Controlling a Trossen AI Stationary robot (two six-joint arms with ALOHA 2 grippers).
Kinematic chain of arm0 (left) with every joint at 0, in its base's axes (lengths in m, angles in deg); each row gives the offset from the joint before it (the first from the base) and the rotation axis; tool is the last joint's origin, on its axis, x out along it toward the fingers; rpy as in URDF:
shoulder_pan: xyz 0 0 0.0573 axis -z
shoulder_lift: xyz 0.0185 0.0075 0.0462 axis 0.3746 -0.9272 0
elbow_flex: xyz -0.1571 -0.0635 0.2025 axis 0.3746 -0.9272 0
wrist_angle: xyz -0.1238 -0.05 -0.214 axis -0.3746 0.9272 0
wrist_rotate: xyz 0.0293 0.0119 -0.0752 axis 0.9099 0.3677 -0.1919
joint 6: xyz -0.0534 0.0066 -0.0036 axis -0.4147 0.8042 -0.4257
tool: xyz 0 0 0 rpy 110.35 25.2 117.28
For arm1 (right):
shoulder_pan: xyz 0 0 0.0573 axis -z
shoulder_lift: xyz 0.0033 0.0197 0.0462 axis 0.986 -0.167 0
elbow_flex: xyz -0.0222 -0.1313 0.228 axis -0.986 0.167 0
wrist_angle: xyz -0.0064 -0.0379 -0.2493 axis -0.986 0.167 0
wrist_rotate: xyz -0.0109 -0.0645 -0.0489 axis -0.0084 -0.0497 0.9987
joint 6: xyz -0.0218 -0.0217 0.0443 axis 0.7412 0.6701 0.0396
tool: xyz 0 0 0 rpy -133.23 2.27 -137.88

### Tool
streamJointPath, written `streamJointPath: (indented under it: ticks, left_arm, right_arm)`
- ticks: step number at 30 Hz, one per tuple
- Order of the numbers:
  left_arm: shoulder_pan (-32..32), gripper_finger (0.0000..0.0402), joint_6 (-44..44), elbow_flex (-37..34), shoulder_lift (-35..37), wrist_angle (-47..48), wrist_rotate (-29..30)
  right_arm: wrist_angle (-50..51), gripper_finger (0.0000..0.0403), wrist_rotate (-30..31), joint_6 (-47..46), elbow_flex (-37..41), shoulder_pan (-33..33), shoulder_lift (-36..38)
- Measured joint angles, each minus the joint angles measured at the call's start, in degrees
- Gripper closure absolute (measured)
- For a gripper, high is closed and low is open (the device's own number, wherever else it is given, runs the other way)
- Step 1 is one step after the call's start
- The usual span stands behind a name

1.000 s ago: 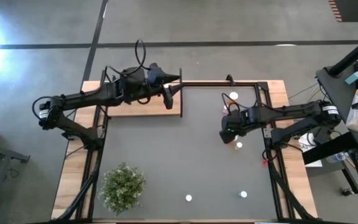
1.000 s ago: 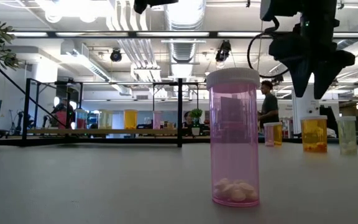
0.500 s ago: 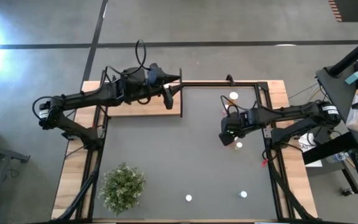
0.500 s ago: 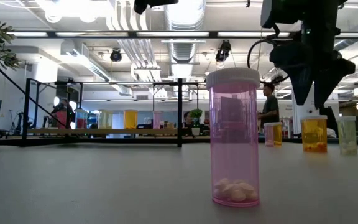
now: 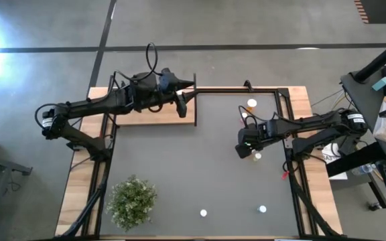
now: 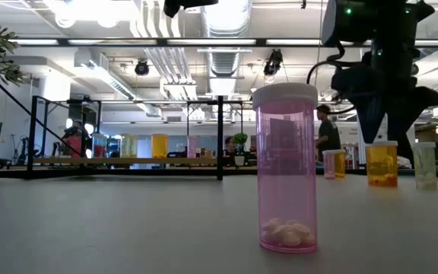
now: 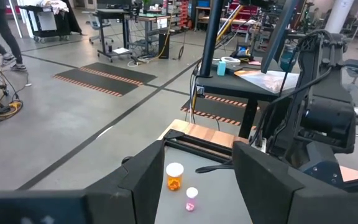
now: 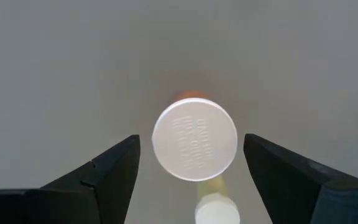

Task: Pick and place medicine bottles onto shelf by color
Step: Move the bottom orange pill bottle to the middle of the table

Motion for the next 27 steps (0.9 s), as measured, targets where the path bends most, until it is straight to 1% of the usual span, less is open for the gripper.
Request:
streamJointPath:
  ticks: [4,7,15,19,22,27]
  left_arm:
    - [0.0,0.0227,0.0,0.0,0.0,0.0,0.0]
    - [0.0,0.0227,0.0,0.0,0.0,0.0,0.0]
    - [0.0,0.0227,0.0,0.0,0.0,0.0,0.0]
    - [0.0,0.0227,0.0,0.0,0.0,0.0,0.0]
    - [0.0,0.0227,0.0,0.0,0.0,0.0,0.0]
    - [0.0,0.0227,0.0,0.0,0.0,0.0,0.0]
  right_arm:
    - [-0.2,0.0127,0.0,0.0,0.5,0.0,0.0]
    - [-0.3,0.0136,1.2,0.0,0.7,0.0,0.0]
    - [-1.0,0.0183,1.6,0.4,0.9,0.0,0.0]
    - [-1.9,0.0199,1.7,0.7,1.1,0.0,0.0]
    - [-1.9,0.0203,1.7,0.7,1.0,0.0,0.0]
    - [-1.9,0.0199,1.6,1.1,-0.5,0.0,0.0]
